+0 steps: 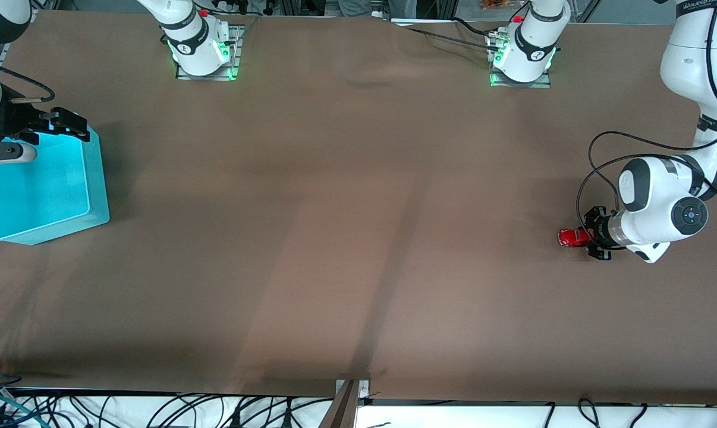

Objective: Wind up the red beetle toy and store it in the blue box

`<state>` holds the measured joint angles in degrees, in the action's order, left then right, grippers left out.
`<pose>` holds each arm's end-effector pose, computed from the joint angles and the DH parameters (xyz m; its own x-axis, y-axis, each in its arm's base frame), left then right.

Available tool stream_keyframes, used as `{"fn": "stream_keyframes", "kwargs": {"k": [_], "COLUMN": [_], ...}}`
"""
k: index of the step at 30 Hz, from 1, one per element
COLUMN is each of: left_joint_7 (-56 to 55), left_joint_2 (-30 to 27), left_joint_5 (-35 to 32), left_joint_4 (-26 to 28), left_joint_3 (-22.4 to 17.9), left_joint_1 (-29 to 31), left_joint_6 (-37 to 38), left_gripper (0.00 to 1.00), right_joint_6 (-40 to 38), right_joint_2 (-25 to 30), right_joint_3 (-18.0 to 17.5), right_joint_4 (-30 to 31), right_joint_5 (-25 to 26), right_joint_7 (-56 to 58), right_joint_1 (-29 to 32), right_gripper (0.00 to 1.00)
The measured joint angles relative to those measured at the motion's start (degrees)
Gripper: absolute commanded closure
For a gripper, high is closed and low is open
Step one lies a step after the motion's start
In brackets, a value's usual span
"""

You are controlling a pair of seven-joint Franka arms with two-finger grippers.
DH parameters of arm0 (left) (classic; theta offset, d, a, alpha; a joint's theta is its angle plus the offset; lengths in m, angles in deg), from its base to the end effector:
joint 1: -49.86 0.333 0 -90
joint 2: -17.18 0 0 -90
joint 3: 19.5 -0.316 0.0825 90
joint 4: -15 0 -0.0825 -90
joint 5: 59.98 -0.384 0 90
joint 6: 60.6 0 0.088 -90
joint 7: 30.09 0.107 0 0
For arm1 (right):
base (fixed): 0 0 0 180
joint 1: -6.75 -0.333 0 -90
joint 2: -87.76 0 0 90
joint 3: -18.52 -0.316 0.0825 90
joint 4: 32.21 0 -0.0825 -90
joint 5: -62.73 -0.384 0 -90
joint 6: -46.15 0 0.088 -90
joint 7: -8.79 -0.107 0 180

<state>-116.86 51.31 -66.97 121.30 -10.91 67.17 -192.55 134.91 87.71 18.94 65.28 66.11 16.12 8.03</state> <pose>0.6178 0.1013 0.1897 -0.0283 0.9995 -0.0132 0.9901 0.0263 -0.1376 0.5445 -0.0226 0.5613 0.9825 0.0970 -0.1588 0.1043 -0.9938 0.0385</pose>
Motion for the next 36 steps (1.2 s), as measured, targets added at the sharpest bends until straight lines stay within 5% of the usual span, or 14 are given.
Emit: {"fn": "stream_keyframes", "kwargs": {"k": [12, 36], "left_joint_7": [-11.29, -25.44], "left_joint_2": [-0.08, 3.74], "left_joint_5": [-0.01, 0.00], "left_joint_4": [-3.02, -5.24], "left_joint_3": [7.00, 7.18], "left_joint_1": [-2.62, -11.96], "left_joint_6": [1.56, 2.45], "left_gripper": [1.00, 1.00], "right_joint_6": [-0.03, -0.08], "right_joint_2": [0.00, 0.00], "right_joint_3": [-0.01, -0.12], "right_joint_4": [0.00, 0.00], "right_joint_5": [0.01, 0.02], "right_joint_7": [0.00, 0.00], "right_joint_1": [0.00, -0.02], "right_gripper": [0.00, 0.00]}}
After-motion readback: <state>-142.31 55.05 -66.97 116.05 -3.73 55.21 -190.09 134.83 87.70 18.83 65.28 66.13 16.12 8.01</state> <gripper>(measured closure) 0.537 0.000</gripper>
